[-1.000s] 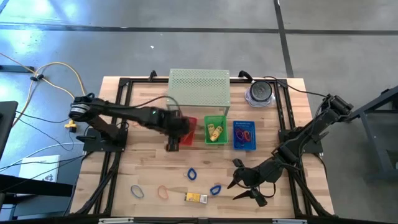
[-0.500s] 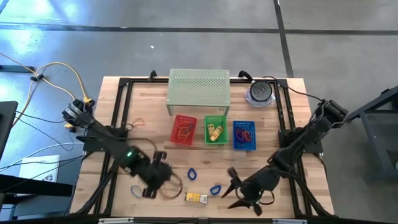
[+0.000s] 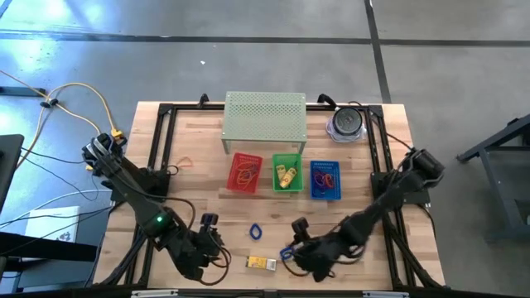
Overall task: Pick & Place Office Desk Supplies
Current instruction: Put the right blue spring keychain into the blue bin
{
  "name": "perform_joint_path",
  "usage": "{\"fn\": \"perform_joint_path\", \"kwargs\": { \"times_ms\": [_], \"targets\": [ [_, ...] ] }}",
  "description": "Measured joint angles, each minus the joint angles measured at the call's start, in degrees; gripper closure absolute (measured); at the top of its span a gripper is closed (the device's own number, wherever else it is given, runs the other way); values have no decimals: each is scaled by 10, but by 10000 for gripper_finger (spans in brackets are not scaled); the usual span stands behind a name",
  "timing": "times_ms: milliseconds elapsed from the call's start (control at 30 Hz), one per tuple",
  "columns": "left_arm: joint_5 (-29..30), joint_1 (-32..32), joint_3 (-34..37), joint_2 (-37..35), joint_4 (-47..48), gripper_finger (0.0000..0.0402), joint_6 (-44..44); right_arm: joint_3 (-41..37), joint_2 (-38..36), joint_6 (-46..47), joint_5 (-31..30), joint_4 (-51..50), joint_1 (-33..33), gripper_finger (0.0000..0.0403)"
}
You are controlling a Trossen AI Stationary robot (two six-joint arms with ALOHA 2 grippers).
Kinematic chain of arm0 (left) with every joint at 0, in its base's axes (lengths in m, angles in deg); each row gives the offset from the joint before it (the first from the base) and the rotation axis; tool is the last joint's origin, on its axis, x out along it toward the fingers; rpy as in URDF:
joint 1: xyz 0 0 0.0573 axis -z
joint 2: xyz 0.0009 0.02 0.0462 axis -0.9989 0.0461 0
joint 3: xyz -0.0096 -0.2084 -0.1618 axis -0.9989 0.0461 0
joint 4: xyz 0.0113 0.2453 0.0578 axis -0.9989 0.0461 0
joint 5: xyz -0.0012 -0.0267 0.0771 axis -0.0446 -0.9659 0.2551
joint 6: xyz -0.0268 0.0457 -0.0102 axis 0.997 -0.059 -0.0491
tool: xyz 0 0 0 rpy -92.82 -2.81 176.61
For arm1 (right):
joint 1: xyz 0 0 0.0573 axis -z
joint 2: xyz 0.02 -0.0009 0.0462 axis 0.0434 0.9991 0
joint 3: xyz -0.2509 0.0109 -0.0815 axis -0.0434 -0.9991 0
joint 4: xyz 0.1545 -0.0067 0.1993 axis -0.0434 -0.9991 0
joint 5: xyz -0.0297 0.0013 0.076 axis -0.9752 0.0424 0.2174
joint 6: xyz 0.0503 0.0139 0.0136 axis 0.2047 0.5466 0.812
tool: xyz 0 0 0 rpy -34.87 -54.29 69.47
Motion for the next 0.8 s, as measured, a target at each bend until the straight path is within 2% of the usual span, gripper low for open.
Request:
{"fn": "perform_joint_path", "kwargs": {
  "times_ms": [367,567,800],
  "targets": [
    [12,-3,0,0,-36,218,4,1,87,-9,62,-6,61,219],
    [12,-3,0,0,-35,218,20,1,118,-51,78,14,54,219],
    [12,-3,0,0,-35,218,26,1,130,-55,84,37,43,219]
  ]
}}
